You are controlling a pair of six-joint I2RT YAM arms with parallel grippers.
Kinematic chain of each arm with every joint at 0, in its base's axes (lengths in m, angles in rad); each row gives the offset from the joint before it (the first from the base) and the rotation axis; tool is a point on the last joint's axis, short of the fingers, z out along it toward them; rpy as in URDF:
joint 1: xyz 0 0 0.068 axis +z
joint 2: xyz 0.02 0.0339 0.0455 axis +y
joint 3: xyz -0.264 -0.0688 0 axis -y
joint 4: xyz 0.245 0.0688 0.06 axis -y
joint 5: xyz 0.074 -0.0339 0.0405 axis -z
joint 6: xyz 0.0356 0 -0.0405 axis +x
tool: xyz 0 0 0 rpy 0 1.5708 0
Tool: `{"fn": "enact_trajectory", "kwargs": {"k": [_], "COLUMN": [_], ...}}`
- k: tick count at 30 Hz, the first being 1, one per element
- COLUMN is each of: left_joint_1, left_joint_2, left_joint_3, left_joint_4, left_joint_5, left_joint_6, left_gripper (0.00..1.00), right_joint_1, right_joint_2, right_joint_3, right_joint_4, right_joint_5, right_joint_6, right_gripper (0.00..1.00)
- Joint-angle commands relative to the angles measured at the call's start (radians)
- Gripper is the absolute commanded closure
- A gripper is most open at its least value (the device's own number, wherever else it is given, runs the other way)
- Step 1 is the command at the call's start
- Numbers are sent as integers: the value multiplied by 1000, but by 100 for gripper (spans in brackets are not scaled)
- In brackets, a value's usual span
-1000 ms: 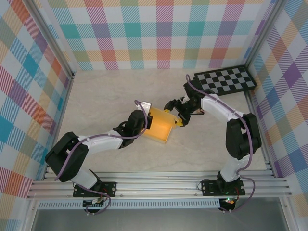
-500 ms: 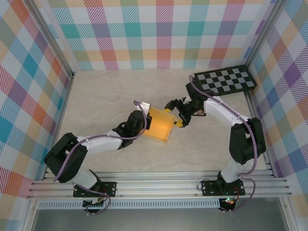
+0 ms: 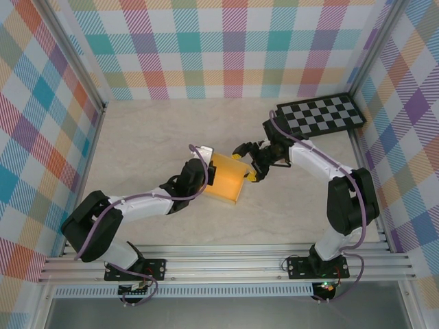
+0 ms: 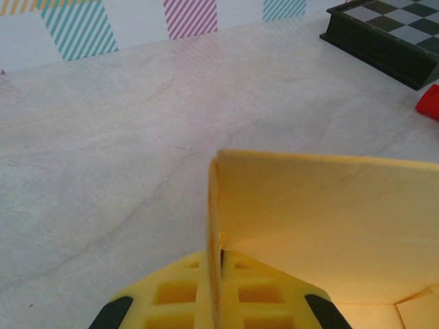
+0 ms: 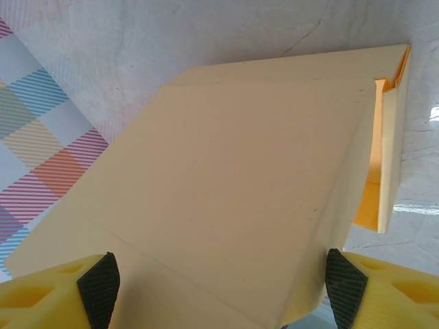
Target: Fold the paper box
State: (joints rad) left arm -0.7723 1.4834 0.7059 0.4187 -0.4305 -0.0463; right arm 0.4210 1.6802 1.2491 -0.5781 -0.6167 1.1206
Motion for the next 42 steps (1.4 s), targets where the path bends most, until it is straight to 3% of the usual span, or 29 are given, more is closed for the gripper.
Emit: {"fn": "enact_trajectory", "kwargs": {"k": [1,14,17,24,35,42], "left_joint_1": [-39,-59,-66,-82,-157,-191], "left_joint_2": [-24,-37,-42,-50,-28,-10], "left_joint_3": [-22,-63,-66,-74,-66,-60], "left_joint_4": [52,77,77,79,110,115], "left_joint_5": [17,30,39,50,63,40], "left_joint_6": [-21,-38,-40,-53,-93,-96], "left_gripper": [100,100,100,100,100,100], "right_joint_1": [14,19,19,25,54,53], "right_joint_2": [-8,-11,-13,-8,-6,-12], "right_joint_3": [-8,-37,-45,-42,-60,-61], "right_joint_4": [47,24,39,59,163,172], "right_joint_5": [-10,98,109,114,63,92], "right_joint_6": [41,-1,-2,11,125,135], "right_gripper": [21,37,48,59,54,66]}}
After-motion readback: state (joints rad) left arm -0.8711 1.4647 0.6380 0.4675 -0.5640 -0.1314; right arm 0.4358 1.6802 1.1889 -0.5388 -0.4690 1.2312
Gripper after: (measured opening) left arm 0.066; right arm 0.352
